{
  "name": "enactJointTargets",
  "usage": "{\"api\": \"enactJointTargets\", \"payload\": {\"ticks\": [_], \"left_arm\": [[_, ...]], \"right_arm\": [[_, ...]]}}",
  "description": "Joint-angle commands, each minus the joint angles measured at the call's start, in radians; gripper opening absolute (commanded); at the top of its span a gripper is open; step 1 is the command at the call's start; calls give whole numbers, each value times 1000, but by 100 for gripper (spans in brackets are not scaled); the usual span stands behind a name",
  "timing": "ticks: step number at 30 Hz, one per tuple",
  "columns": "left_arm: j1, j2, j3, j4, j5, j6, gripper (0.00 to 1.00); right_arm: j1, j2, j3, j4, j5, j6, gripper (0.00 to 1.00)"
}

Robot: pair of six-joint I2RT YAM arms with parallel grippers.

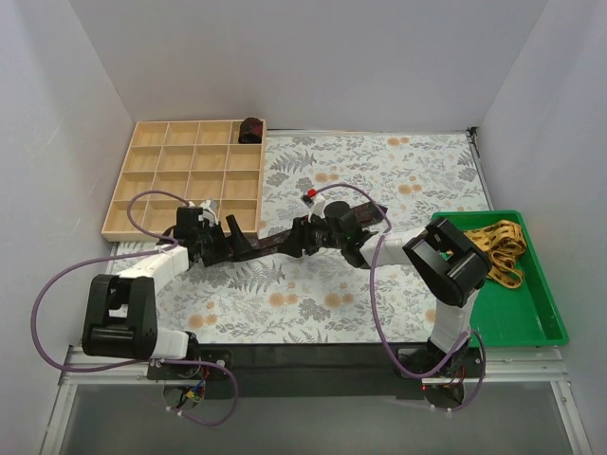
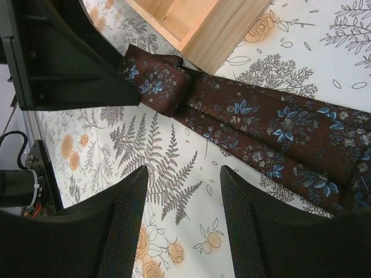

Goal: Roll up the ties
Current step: Roll the tie

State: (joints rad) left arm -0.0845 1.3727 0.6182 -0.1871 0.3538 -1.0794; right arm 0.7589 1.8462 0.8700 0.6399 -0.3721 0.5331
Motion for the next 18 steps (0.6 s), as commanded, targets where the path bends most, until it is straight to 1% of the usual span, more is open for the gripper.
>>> {"api": "enactJointTargets", "payload": {"ticks": [1,6,9,14,17,18], "left_arm": [[3,-3,-40,141,122,-59,82],[-1,-3,-86,181,145,-111,82],[-29,-9,-123,259,168,-151,81],[-99,-23,-159,325,129,-218,80],[-104,-46,-179,337,119,-240,80],[-104,-60,-187,334,90,-244,80]], "right_arm": [[2,13,40,64,4,19,51],[2,33,66,67,-19,28,51],[0,47,78,67,-21,41,51],[0,67,96,67,-21,54,51],[2,87,110,66,-22,76,51],[0,91,115,66,-30,82,51]]}}
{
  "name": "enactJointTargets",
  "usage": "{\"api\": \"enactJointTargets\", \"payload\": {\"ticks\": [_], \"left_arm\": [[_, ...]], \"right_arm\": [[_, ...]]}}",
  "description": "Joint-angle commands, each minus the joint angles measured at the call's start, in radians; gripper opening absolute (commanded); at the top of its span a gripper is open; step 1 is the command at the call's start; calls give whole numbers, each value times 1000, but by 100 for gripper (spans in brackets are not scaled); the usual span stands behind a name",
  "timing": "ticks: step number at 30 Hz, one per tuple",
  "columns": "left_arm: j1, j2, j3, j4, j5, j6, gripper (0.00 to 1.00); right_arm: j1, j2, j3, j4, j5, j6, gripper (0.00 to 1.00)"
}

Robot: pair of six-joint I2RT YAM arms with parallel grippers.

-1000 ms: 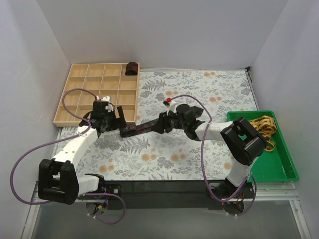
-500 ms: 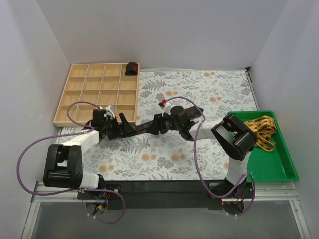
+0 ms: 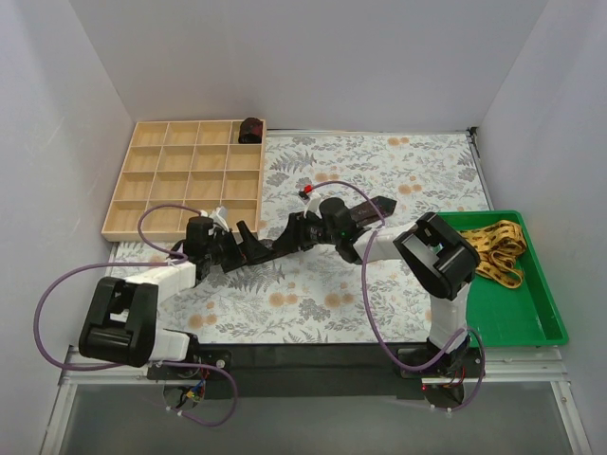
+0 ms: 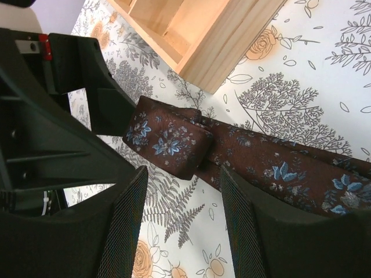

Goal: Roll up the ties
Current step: Roll the tie

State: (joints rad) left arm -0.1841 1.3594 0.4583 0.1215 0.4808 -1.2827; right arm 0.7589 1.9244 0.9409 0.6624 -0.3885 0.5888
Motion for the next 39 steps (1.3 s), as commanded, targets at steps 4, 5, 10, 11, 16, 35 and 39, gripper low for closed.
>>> {"api": "enactJointTargets", "payload": {"ticks": [4,5,10,11,16,35,39], "left_arm": [[-3,-111,-52,7,-105,-55,81],[-2,-111,-50,6,-113,-53,81],[5,-57,-33,21,-111,-58,75],[6,-48,-30,29,-108,-61,75],[5,-16,-40,72,-93,-70,73],[5,46,-79,224,-34,-130,68],[6,46,-92,244,-39,-130,64]], "right_arm": [[0,44,68,43,-29,45,51],[0,48,78,43,-30,52,50],[0,94,107,45,-55,71,49],[2,100,111,45,-59,74,48],[8,134,133,48,-82,83,43],[28,196,141,158,-128,158,29],[28,202,141,163,-125,166,29]]}}
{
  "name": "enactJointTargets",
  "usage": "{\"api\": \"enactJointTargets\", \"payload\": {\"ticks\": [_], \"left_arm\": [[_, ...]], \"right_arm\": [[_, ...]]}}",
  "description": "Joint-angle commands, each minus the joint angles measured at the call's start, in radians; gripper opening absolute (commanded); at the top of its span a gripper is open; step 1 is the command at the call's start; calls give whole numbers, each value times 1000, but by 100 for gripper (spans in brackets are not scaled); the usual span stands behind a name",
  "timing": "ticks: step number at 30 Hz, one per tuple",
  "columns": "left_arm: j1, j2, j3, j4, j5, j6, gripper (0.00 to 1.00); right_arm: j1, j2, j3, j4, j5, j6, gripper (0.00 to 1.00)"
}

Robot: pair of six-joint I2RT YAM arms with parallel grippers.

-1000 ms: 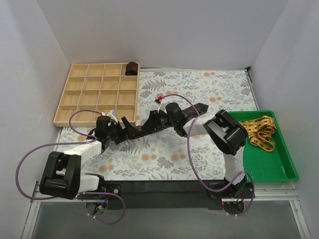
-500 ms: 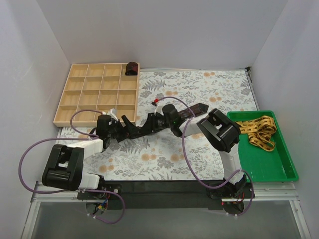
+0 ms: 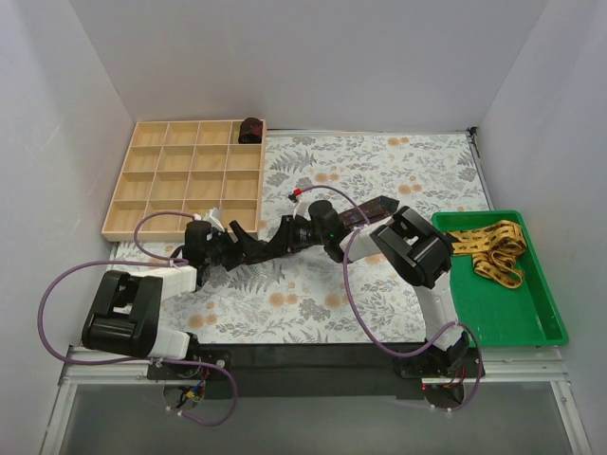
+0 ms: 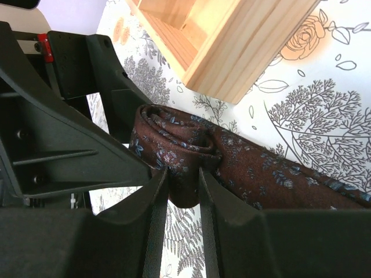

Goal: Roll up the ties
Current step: Roll the tie

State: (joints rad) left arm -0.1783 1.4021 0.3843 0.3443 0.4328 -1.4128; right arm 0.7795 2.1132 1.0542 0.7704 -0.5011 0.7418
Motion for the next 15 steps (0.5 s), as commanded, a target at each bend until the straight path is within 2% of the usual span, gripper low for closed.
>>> {"api": "enactJointTargets", "payload": {"ticks": [1,15], "left_arm": [[0,-2,-16,19,7,3,63],[0,9,-12,30,3,46,55]], "right_arm": [[3,7,12,53,-4,14,29],[-36,27,-11,53,-20,27,29]]}}
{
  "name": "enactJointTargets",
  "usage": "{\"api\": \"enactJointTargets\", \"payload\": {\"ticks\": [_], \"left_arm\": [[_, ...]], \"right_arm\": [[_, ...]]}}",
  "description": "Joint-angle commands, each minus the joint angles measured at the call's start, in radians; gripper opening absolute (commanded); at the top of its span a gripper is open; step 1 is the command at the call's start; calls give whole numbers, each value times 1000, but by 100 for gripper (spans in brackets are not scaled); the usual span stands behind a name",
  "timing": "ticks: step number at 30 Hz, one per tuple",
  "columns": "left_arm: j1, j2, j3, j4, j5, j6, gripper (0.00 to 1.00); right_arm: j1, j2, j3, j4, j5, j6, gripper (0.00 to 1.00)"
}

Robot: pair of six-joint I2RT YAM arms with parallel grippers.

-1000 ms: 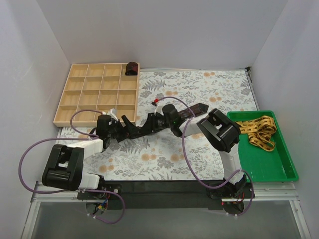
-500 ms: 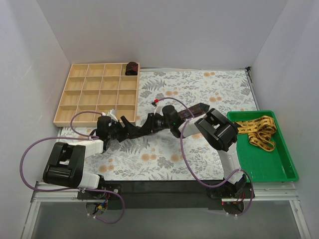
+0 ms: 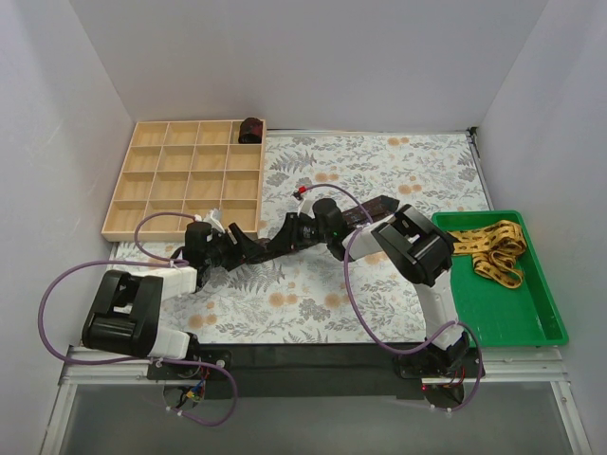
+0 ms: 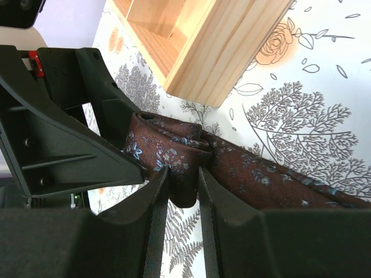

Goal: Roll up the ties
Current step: Roll the tie

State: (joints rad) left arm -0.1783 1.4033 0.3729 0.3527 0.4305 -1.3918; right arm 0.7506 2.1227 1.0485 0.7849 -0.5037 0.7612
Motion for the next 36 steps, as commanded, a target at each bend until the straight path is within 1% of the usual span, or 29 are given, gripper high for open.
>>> {"api": "enactJointTargets", "payload": {"ticks": [1,5,9,13,17,19,20,21,23,25,26,30,32,33,36], "left_arm": [[-1,10,3,28,7,24,55],[0,17,-9,52,10,4,59],[-1,14,-43,109,10,-52,62],[0,8,-43,100,-19,-85,63],[0,-10,-65,129,-59,-110,57],[-1,-6,-62,135,-58,-110,55],[-1,8,-57,132,-56,-105,54],[-1,16,-54,134,-52,-104,50],[0,29,-60,149,-49,-105,46],[0,46,-66,180,-47,-107,44],[-1,52,-69,186,-47,-107,41],[0,88,-75,232,-49,-104,38],[-1,98,-75,242,-52,-98,34],[-1,102,-72,244,-58,-93,29],[0,112,-66,243,-64,-76,23]], "right_arm": [[-5,20,-5,37,-19,9,29],[-7,26,-7,37,-29,3,29],[-7,33,-8,39,-33,1,29],[-5,34,-7,37,-35,-3,29],[-7,33,-11,37,-33,-7,29],[-8,33,-12,39,-33,-8,29],[-10,34,-12,39,-33,-8,29],[-10,36,-10,39,-35,-8,29],[-10,36,-8,39,-35,-8,29],[-11,39,-8,39,-35,-10,29],[-13,37,-7,39,-38,-10,29],[-11,39,-8,37,-39,-14,29],[-11,39,-8,37,-42,-14,29],[-11,37,-8,36,-44,-16,29],[-11,26,-13,37,-45,-28,30]]}}
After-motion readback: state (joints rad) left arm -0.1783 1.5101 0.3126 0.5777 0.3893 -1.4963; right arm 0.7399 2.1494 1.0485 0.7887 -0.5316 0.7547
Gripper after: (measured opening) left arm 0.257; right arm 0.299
